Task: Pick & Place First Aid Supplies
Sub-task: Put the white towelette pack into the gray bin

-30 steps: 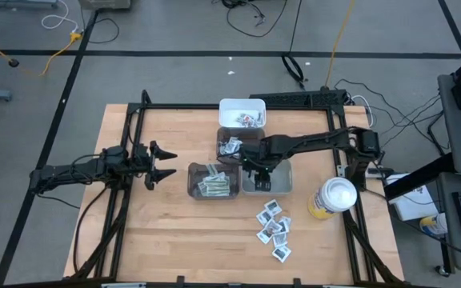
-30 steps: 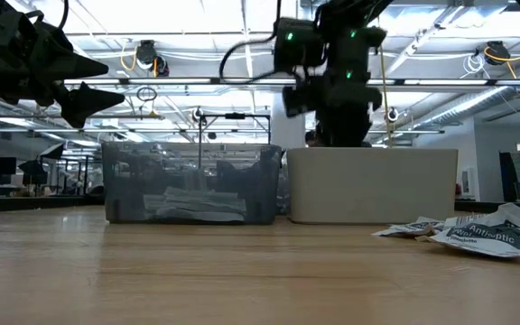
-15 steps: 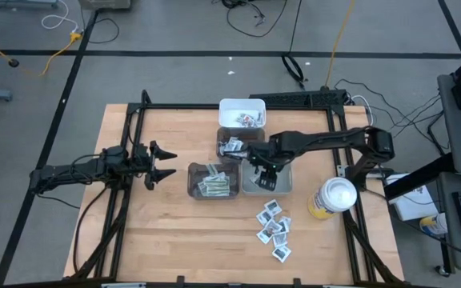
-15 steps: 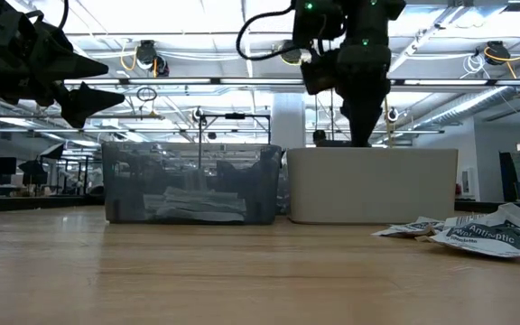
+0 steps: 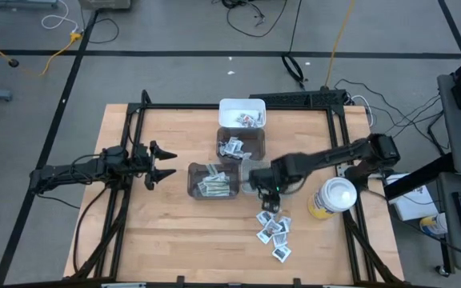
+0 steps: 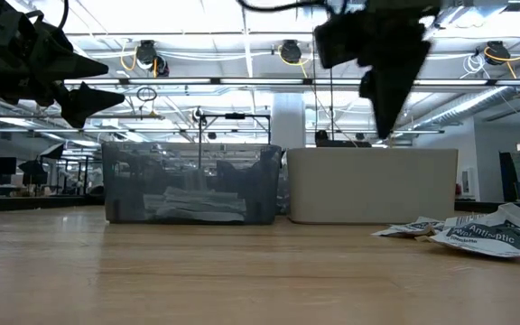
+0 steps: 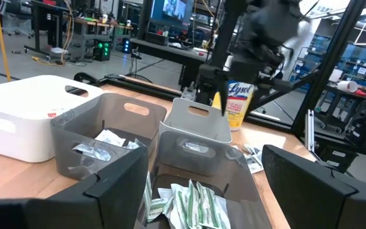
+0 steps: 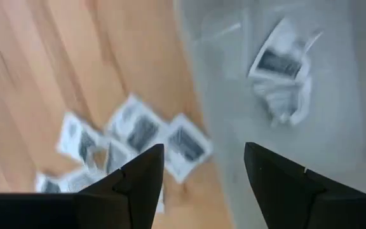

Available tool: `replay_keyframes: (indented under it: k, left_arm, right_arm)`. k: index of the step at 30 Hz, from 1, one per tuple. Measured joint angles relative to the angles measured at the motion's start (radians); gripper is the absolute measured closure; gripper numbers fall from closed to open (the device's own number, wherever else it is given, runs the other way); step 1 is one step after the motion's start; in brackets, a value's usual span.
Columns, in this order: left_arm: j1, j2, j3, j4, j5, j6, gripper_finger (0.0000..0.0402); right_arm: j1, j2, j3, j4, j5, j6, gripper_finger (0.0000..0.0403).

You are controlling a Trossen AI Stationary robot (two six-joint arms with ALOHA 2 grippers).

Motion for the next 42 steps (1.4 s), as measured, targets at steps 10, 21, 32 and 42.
replay_keyframes:
  k: [10, 21, 32, 42]
  left_arm:
    - [0.000, 0.000, 0.000, 0.000, 0.000, 0.000, 0.0091]
    - [0.000, 0.000, 0.000, 0.000, 0.000, 0.000, 0.0091]
    - [0.000, 0.000, 0.000, 0.000, 0.000, 0.000, 0.0091]
    - [0.000, 0.000, 0.000, 0.000, 0.000, 0.000, 0.0091]
  right_arm:
    - [0.269, 0.000, 0.000, 0.004, -0.026, 0.067, 0.0189]
    - [0.497, 0.000, 0.000, 0.080, -0.004, 0.172, 0.0190]
    - [0.568, 0.099, 0.000, 0.191, 0.082, 0.184, 0.0192]
    - [0.626, 0.213, 0.000, 0.248, 0.113, 0.208, 0.0193]
